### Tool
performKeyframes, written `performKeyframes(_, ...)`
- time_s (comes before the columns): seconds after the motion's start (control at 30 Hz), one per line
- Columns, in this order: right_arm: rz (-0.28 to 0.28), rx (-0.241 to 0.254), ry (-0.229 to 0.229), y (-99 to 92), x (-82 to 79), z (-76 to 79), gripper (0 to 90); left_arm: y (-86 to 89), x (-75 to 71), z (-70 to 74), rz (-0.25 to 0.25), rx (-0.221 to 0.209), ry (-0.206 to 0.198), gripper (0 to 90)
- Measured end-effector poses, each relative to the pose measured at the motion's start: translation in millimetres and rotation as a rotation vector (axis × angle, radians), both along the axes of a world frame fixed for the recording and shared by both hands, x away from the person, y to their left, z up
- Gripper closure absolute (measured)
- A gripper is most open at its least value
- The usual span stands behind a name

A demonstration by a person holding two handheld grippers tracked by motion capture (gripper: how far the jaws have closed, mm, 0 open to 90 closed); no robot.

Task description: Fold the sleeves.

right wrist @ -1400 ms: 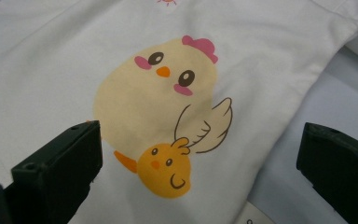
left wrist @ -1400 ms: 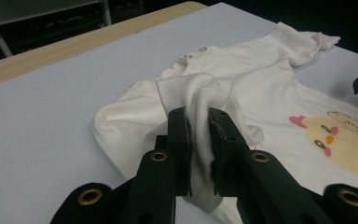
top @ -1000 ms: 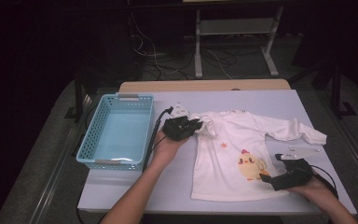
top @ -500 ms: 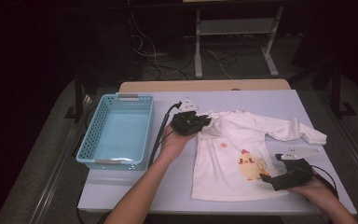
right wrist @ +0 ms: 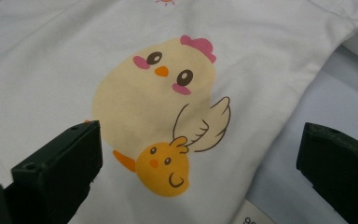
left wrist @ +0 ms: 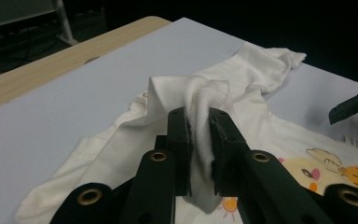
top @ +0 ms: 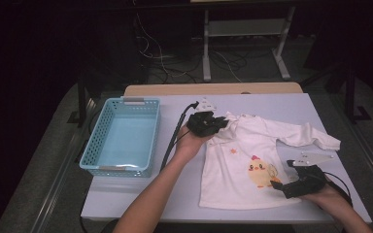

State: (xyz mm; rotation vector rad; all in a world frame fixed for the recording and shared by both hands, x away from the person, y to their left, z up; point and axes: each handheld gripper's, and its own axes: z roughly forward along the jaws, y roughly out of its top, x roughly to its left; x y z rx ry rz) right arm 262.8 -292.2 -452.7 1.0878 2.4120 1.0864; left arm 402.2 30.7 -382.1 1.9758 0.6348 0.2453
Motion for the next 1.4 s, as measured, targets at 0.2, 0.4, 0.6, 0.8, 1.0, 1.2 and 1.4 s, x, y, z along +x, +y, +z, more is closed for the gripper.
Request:
performKeyframes(0.2,-0.001,-0.001,-0.001,-0.3,0.0,0.0,0.1,-11.1,2.7,-4.6,-0.021,0.011,0.012,78.2)
performKeyframes(0.4,-0.001,-0.001,-0.001,-0.2,-0.1,0.0,0.1,-19.3,6.0,-10.5,-0.025,0.013,0.026,78.1)
performKeyframes(0.6,0.001,-0.002,0.000,0.0,0.1,-0.3,0.1,-26.4,9.8,-17.2,-0.033,0.019,0.039,78.0)
performKeyframes(0.8,0.002,-0.001,0.001,-0.3,0.1,-0.5,0.1,-35.6,15.7,-27.7,-0.036,0.025,0.060,77.9)
performKeyframes(1.0,-0.001,0.002,0.002,-0.5,0.0,-0.5,0.1,-44.6,19.1,-38.0,-0.044,0.053,0.076,77.2)
performKeyframes(1.2,0.000,0.001,0.001,-0.5,-0.1,-0.4,0.1,-52.2,21.5,-46.2,-0.050,0.082,0.091,76.7)
performKeyframes(1.4,0.000,0.003,0.001,-0.5,0.0,-0.3,0.1,-59.3,25.7,-54.9,-0.052,0.108,0.110,74.3)
